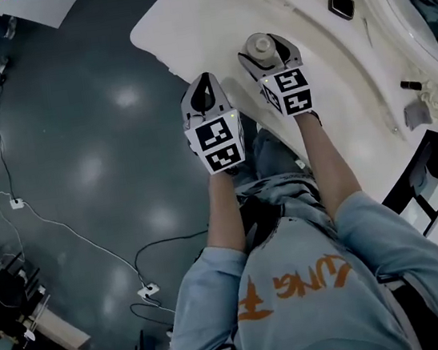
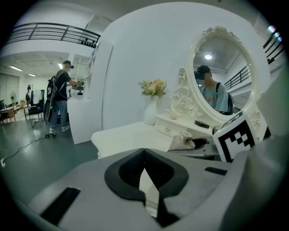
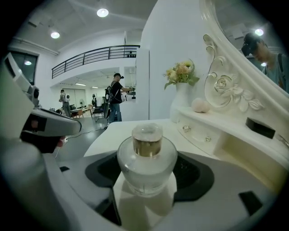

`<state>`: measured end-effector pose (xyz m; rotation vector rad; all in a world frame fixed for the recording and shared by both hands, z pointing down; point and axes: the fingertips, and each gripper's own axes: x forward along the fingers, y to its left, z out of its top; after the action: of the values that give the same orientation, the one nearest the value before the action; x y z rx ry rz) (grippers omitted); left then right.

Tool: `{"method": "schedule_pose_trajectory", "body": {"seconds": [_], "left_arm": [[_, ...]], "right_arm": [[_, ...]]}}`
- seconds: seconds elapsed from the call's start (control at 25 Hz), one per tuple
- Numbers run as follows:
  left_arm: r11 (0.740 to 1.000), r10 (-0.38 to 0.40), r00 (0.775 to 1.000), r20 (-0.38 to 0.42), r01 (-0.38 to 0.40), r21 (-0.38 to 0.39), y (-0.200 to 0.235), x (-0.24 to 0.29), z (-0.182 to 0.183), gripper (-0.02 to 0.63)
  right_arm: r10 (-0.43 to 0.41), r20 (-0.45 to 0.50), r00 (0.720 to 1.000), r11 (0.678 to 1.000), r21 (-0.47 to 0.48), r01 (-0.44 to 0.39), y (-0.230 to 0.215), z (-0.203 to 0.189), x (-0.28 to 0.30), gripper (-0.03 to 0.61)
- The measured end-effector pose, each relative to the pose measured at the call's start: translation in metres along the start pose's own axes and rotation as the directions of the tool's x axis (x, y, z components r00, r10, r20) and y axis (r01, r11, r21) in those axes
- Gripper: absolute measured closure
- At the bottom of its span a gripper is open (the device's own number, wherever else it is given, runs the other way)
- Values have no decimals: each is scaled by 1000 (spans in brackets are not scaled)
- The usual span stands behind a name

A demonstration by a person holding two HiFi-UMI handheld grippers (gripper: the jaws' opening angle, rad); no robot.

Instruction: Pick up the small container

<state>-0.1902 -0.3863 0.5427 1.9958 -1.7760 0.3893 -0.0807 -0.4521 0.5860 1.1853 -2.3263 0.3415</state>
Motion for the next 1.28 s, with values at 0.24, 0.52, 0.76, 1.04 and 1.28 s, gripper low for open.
{"method": "schedule_pose_trajectory", "body": {"seconds": [0.24,0.52,0.76,1.04,1.28], "left_arm": [[999,-18,999,29,17,38,-2,-2,22,592],[998,-15,997,79,10,64,9,-11,45,592],[993,-21,987,159,2,116,15,-25,82,592],[986,-55,965,256,12,165,3,-39,129,592],[977,-77,945,318,8,212,-6,-47,161,592]], "right_arm": [[-13,-53,998,999,50,16,0,-3,4,250],[-34,0,999,989,145,33,8,22,-15,250],[-57,68,996,992,119,48,14,61,-44,250],[-85,208,974,995,63,73,2,128,-86,250],[-118,305,945,993,62,105,-13,170,-119,250]]}}
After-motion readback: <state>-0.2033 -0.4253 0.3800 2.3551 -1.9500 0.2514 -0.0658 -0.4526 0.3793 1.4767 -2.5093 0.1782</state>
